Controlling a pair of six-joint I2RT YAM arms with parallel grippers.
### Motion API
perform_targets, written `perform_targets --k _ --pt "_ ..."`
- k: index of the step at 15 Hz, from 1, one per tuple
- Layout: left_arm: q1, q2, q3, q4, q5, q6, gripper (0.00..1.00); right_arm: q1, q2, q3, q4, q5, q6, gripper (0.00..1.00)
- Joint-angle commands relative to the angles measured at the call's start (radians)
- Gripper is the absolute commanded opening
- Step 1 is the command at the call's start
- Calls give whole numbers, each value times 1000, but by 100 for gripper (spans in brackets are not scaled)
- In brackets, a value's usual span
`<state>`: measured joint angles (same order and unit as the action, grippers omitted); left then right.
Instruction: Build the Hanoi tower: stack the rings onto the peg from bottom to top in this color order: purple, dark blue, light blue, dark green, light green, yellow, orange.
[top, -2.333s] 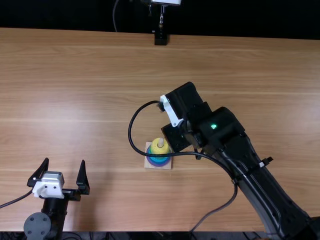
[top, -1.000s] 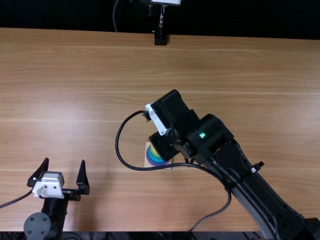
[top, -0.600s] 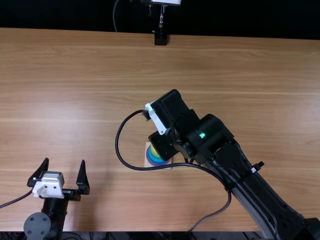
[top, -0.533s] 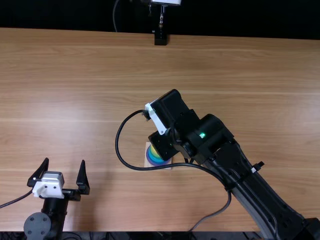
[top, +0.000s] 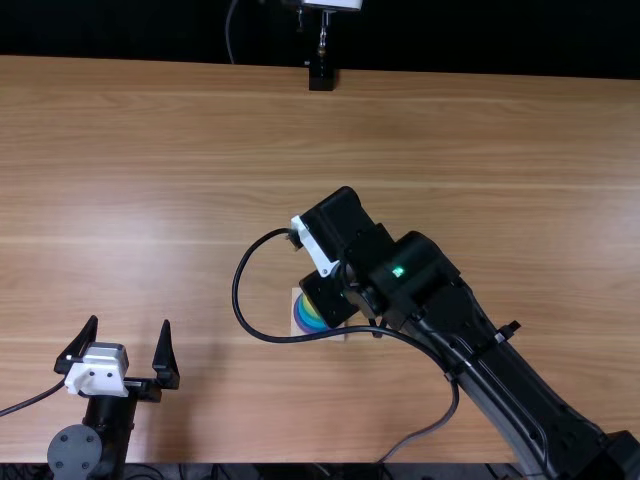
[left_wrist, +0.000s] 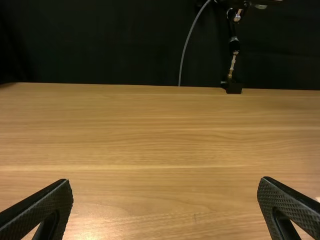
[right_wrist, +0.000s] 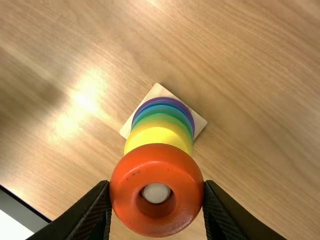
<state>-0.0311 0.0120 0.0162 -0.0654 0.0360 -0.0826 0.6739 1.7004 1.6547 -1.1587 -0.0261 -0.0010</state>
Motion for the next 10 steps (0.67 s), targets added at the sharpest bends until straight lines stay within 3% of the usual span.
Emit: perform_targets --k 1,2,3,4,7,10 --pt "7 -12 -16 -17 8 5 100 -2 -44 -10 0 -3 -1 0" --pt "7 -12 -16 -17 8 3 100 0 -44 -3 0 4 1 27" --pt "7 -12 -16 -17 8 5 100 1 -42 1 -2 8 1 86" --pt "7 -12 -16 -17 8 3 100 0 -42 2 -4 8 -1 100" --pt "8 -12 -16 -17 8 3 100 1 -42 13 27 8 5 100" --pt "7 -12 -16 -17 8 3 100 -27 -42 24 248 10 8 100"
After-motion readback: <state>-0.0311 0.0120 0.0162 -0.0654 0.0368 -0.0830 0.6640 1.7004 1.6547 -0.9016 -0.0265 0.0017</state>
